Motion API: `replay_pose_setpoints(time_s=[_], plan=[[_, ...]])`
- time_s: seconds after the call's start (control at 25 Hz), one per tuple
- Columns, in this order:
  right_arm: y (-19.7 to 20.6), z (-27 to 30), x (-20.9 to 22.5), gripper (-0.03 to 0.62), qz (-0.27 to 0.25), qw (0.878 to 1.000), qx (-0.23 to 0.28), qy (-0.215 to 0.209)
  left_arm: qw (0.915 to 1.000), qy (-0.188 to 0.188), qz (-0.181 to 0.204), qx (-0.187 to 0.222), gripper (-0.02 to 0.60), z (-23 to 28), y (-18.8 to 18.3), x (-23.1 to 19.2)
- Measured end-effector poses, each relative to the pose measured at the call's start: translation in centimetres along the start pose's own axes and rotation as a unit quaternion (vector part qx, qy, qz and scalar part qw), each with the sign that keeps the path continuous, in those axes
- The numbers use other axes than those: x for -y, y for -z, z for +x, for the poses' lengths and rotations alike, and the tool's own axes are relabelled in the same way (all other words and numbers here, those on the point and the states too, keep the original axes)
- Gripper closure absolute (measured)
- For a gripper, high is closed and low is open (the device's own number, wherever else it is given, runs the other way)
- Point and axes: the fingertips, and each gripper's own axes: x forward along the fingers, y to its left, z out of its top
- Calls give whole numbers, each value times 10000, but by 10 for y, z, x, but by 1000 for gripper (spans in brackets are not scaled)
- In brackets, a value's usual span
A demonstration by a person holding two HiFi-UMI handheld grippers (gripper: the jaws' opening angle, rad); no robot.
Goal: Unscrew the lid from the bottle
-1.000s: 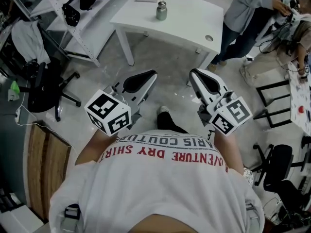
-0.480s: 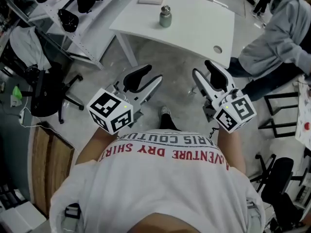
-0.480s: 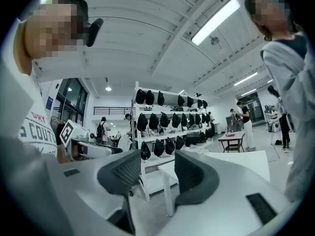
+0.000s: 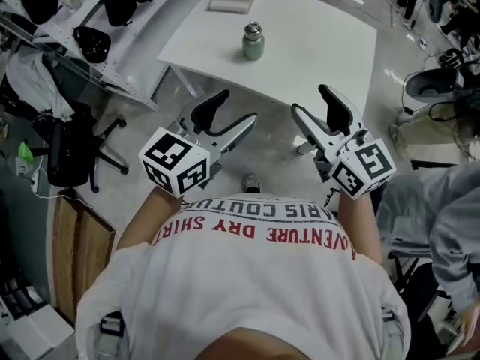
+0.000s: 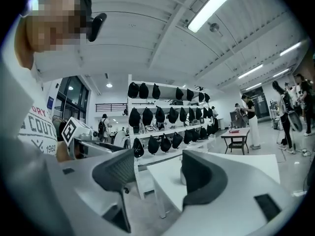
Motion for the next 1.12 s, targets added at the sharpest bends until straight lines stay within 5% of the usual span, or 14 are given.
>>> replay_pose_setpoints(time_s=[0.48,1.12], plan=[[9,49,63,283,-125,9995,-290,-16,9993,-331,80,-177,247,55,4,-62],[43,125,108,283,-27,9973,-730,32,9966,-240,204,-768,242,125,45,-152]])
